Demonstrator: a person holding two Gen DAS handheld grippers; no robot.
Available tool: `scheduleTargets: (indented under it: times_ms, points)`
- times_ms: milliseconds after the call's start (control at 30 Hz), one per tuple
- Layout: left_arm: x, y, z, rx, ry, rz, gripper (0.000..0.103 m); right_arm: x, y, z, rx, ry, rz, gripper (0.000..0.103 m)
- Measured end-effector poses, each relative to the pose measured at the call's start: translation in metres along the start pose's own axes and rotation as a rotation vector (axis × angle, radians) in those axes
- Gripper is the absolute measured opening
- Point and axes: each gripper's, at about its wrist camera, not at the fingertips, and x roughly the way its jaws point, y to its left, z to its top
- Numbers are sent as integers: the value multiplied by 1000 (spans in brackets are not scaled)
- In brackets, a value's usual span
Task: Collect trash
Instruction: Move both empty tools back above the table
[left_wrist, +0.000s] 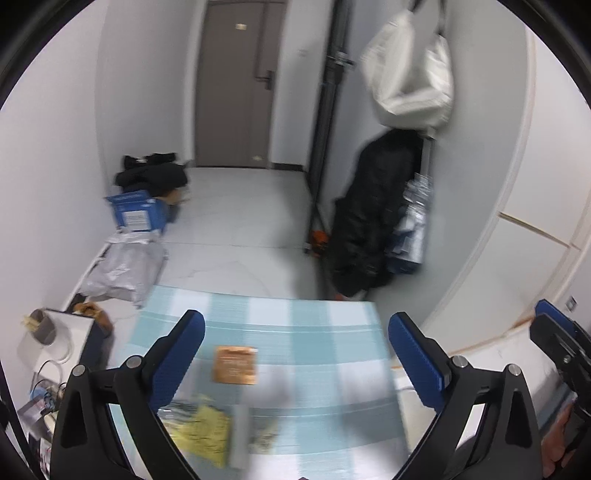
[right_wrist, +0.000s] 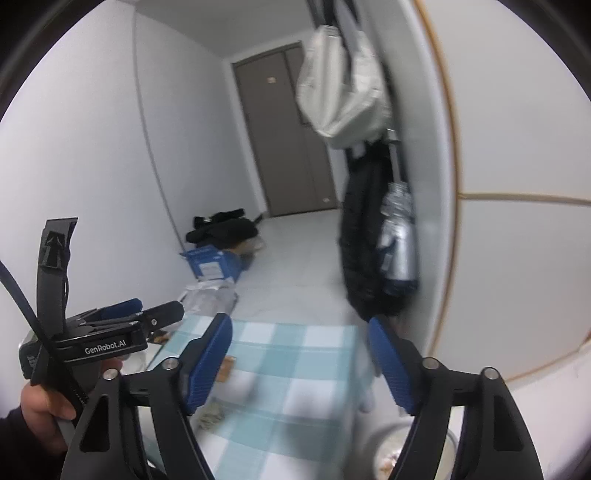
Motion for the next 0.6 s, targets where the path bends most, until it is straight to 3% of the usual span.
scheduleTargets:
  times_ms: [367,600]
  points:
    - [-7,70,-13,-48,-89,102,102,46,73,-9,-81,42,95,85]
    - [8,120,-22,-157,-29,114,102,82,105,-21,-129,100,140,85]
